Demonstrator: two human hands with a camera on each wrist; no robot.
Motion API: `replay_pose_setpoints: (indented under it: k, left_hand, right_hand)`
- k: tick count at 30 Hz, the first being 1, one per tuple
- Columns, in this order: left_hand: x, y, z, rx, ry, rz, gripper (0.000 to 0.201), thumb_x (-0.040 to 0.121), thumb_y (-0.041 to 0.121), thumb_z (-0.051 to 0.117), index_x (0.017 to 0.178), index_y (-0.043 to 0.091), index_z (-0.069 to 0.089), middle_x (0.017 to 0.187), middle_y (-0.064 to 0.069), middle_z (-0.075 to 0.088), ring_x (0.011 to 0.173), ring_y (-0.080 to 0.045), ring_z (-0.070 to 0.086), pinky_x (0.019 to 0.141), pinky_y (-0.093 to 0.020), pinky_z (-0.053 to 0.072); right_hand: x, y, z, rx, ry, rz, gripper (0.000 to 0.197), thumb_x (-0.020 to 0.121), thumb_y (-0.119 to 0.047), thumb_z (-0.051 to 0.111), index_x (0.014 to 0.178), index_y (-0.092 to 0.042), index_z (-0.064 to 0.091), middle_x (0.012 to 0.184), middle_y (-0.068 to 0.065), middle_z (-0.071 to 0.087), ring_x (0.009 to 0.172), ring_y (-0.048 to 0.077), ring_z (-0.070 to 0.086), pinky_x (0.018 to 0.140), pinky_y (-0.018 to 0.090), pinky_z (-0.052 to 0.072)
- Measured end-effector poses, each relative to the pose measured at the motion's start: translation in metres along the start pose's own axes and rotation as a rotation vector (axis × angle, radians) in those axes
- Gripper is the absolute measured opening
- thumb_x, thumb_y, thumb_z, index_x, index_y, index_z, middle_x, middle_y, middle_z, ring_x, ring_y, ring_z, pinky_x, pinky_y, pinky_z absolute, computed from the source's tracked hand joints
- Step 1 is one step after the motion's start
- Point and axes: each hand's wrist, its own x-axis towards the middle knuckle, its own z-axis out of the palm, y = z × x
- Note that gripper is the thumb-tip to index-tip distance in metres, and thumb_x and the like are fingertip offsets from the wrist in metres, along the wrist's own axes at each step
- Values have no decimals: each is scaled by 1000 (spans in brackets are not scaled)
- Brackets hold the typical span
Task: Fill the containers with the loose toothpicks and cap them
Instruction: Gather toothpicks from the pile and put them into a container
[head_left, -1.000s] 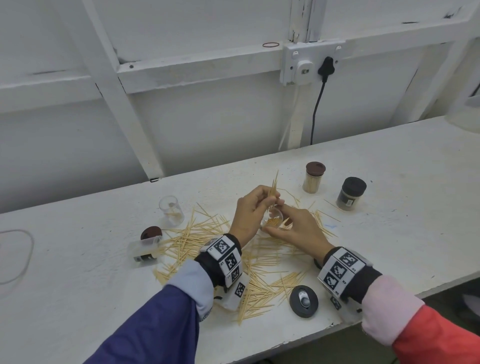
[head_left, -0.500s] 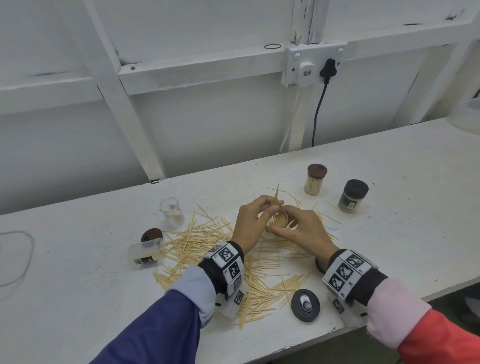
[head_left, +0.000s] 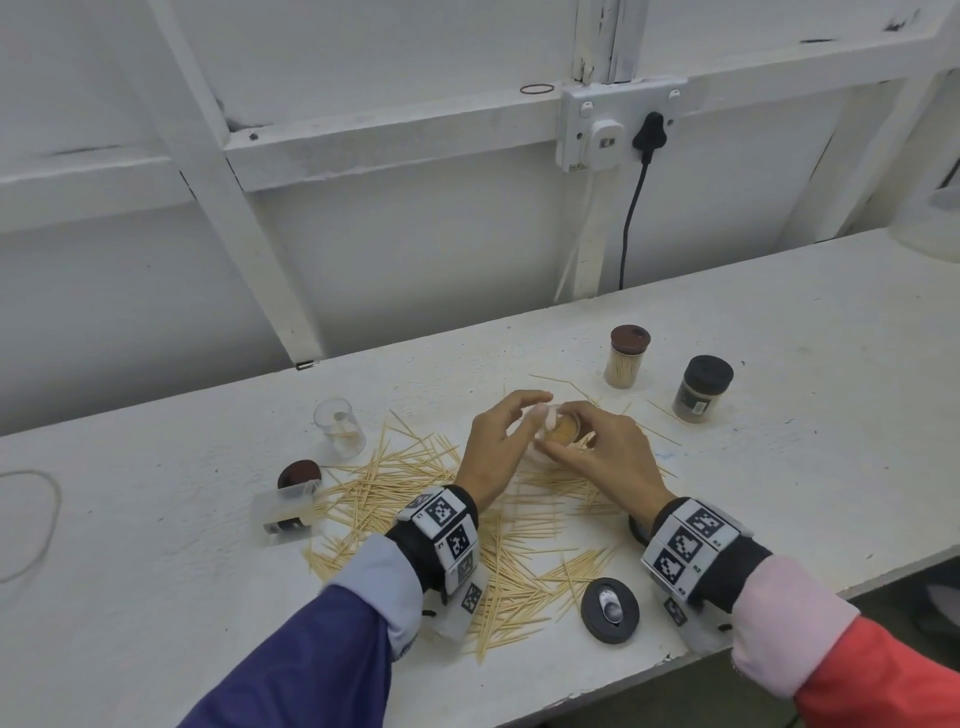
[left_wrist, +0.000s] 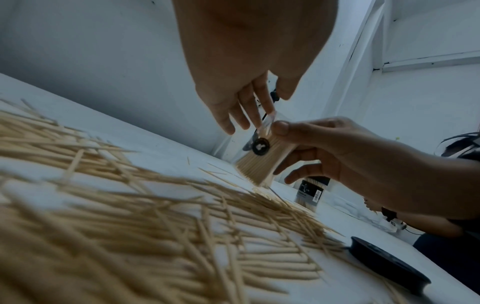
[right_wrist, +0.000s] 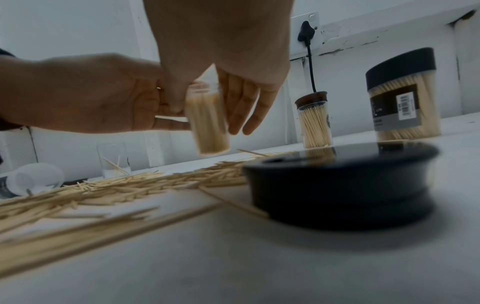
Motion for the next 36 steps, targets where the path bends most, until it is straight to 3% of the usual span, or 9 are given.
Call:
replay_pose_setpoints:
  k: [2, 4, 7, 10, 12, 15, 20, 27, 36]
  left_hand:
    - [2, -2, -3, 65, 64, -20, 22, 101, 18, 49, 114, 13, 67, 113, 5, 68, 108, -3, 59, 94, -21, 45]
    - [4, -7, -7, 219, 30, -74, 23, 100, 13, 49, 116, 12, 65, 115, 2, 67, 110, -7, 58, 98, -28, 46]
    - [4, -10, -10, 520, -259, -152, 39, 94, 24, 58, 132, 15, 55, 136, -1, 54, 127, -15, 48, 107, -34, 38]
    - [-2, -8, -6, 899, -559, -39, 75, 87, 51, 64, 147, 14, 37, 154, -2, 35, 140, -19, 33, 114, -36, 29]
    - [-5, -7, -2, 992, -635, 20, 82, 84, 57, 63, 147, 12, 36, 153, -5, 35, 138, -22, 35, 112, -39, 32]
    - [-4, -6, 1, 987, -611, 31, 72, 87, 49, 63, 144, 13, 40, 142, -5, 45, 126, -23, 44, 101, -39, 42]
    - [3, -1, 4, 1031, -606, 15, 58, 90, 35, 61, 141, 13, 45, 131, -8, 50, 120, -25, 47, 93, -39, 45]
    - [1, -1, 24, 1140, -544, 51, 60, 86, 53, 60, 127, 9, 52, 122, -10, 52, 113, -26, 47, 87, -40, 41]
    - [3, 5, 24, 1246, -540, 172, 25, 96, 29, 54, 103, 14, 73, 98, -6, 64, 96, -28, 59, 67, -30, 34]
  right_hand:
    - [1, 1, 0, -5, 82, 30, 46, 76, -58, 70, 112, -30, 61, 97, -16, 66, 88, 2, 59, 75, 31, 51]
    - [2, 1, 0, 6, 132, 57, 46, 81, -58, 66, 115, -28, 56, 105, -14, 62, 95, 5, 57, 78, 32, 50]
    - [2, 3, -2, 34, 156, 86, 47, 86, -56, 62, 120, -24, 52, 111, -10, 59, 101, 10, 55, 81, 36, 50]
    - [1, 2, -3, 63, 150, 99, 47, 87, -52, 63, 122, -23, 52, 115, -9, 57, 105, 10, 53, 85, 39, 49]
    - [0, 1, -3, 66, 140, 104, 47, 86, -52, 64, 121, -24, 52, 116, -10, 57, 106, 9, 52, 87, 39, 49]
    - [0, -1, -2, 71, 133, 107, 46, 86, -52, 64, 121, -25, 52, 115, -11, 57, 106, 9, 52, 87, 40, 49]
    - [0, 0, -2, 81, 131, 111, 45, 85, -53, 64, 120, -26, 52, 113, -11, 58, 104, 8, 53, 86, 40, 49]
    - [0, 0, 0, 111, 160, 124, 49, 85, -58, 61, 122, -28, 51, 116, -13, 57, 107, 7, 54, 88, 42, 50]
    - [1, 1, 0, 104, 165, 112, 46, 87, -56, 61, 121, -28, 51, 116, -13, 56, 106, 7, 53, 86, 42, 50]
